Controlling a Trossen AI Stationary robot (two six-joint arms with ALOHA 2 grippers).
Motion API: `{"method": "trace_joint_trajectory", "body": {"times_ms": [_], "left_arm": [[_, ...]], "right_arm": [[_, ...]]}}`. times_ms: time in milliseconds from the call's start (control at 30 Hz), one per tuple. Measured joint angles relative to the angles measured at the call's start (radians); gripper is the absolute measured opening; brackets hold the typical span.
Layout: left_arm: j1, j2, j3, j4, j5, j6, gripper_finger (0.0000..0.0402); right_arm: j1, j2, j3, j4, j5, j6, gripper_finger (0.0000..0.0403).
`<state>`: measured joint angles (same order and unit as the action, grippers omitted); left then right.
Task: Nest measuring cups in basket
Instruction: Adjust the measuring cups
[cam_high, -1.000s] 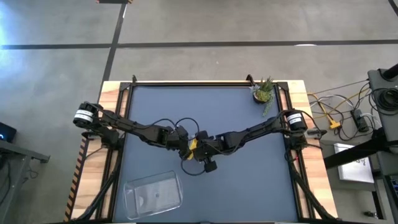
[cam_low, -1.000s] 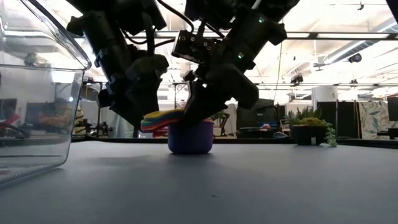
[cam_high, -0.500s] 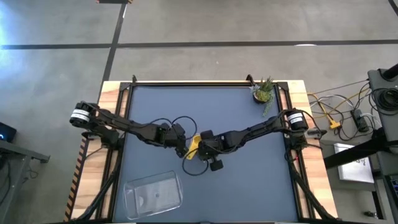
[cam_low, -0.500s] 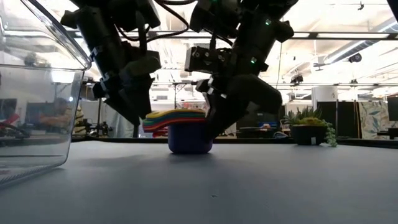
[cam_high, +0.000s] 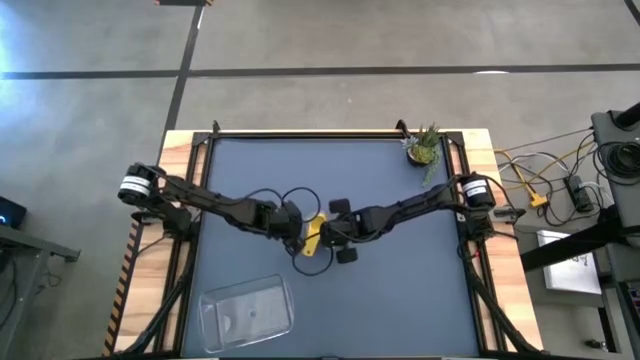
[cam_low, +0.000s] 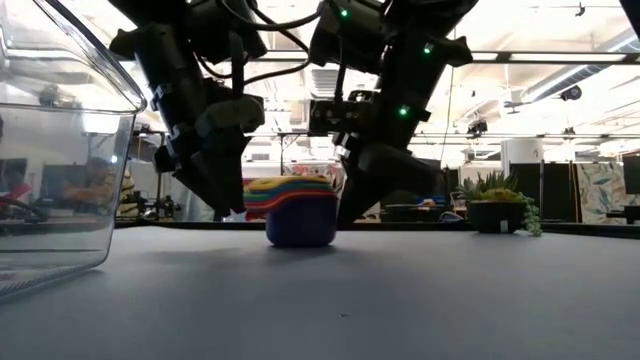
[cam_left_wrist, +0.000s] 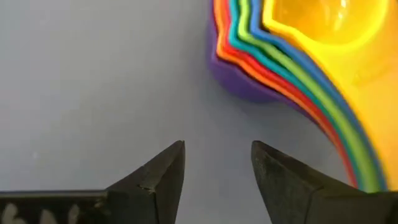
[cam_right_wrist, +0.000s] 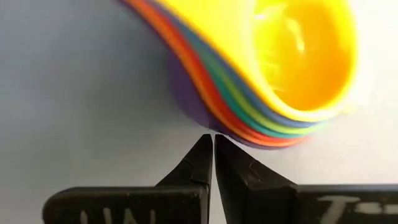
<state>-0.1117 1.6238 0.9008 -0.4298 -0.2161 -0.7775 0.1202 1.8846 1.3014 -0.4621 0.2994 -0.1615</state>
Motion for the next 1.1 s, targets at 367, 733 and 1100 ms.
{"method": "trace_joint_trajectory", "body": {"times_ms": [367,733,1100], "left_arm": [[-0.021,0.034,0.0,0.166,0.063,0.034,0.0159],[-0.021,0.072,-0.002,0.27,0.103,0.098,0.0159],[-0.029,-0.167,-0.092,0.215,-0.01,0.17,0.0159]], "right_arm": [[-0.044,-0.005,-0.002,0.069,-0.035,-0.011,0.0008],[-0.104,-0.039,-0.011,0.06,-0.068,-0.022,0.0008],[-0.047,-0.346,-0.279,0.399,-0.109,0.097,0.0008]]}}
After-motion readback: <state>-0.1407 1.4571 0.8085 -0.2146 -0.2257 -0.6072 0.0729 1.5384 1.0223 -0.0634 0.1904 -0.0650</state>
